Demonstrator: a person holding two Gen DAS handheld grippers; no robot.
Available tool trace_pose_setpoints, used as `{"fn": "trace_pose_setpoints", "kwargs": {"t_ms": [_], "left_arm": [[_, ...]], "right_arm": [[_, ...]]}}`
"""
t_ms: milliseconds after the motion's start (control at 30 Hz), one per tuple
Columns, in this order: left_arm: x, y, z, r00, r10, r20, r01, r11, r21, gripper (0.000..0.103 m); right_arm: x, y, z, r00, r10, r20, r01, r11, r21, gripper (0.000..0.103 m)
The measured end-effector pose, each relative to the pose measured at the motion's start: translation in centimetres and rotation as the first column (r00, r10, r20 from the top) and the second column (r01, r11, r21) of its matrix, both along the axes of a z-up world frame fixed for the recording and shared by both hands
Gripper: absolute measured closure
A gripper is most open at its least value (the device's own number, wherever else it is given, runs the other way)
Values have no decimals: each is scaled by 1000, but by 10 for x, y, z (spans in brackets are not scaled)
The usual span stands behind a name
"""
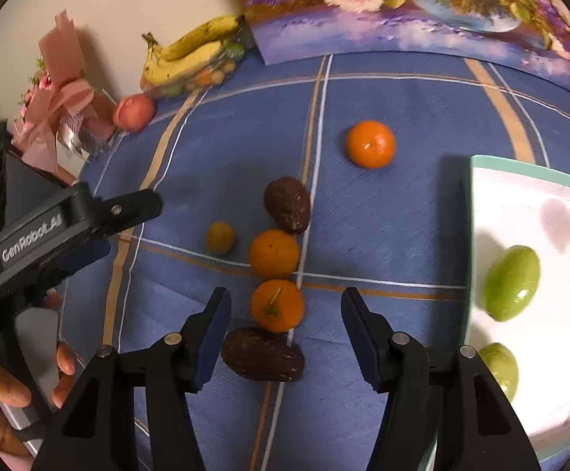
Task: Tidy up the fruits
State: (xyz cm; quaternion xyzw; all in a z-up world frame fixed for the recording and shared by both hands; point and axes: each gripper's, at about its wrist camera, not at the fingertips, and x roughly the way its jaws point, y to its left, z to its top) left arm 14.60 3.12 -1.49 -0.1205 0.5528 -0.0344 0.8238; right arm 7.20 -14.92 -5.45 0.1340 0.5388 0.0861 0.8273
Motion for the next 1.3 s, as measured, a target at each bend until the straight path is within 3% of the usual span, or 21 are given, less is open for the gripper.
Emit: {"fn": "trace_pose_setpoints", "kwargs": {"t_ms": [333,633,800,933,1100,1300], "left_arm": [[10,-22,-29,995,-76,-62,74,997,-31,6],[13,-31,-41,990,-104,-95,98,993,-69,43],[13,-36,-43,986,-132,-98,121,987,-104,77],[11,-37,-38,987,-138,-84,129,987,-100,76],[9,-33,-22,991,-123,-54,117,988,-95,77],[1,-30,15,992,-126,29,128,988,-91,77]], "right_arm": [[7,20,-21,997,37,-62,-39,999,-24,43],[9,28,-26,996,42,-78,-44,999,-29,49],[12,28,-25,997,28,-76,-30,999,-22,56],[11,26,-25,997,17,-74,-18,1000,-9,66],[5,17,-18,998,5,-61,-4,1000,13,67],[-7,6,15,999,-38,23,38,999,8,67]]}}
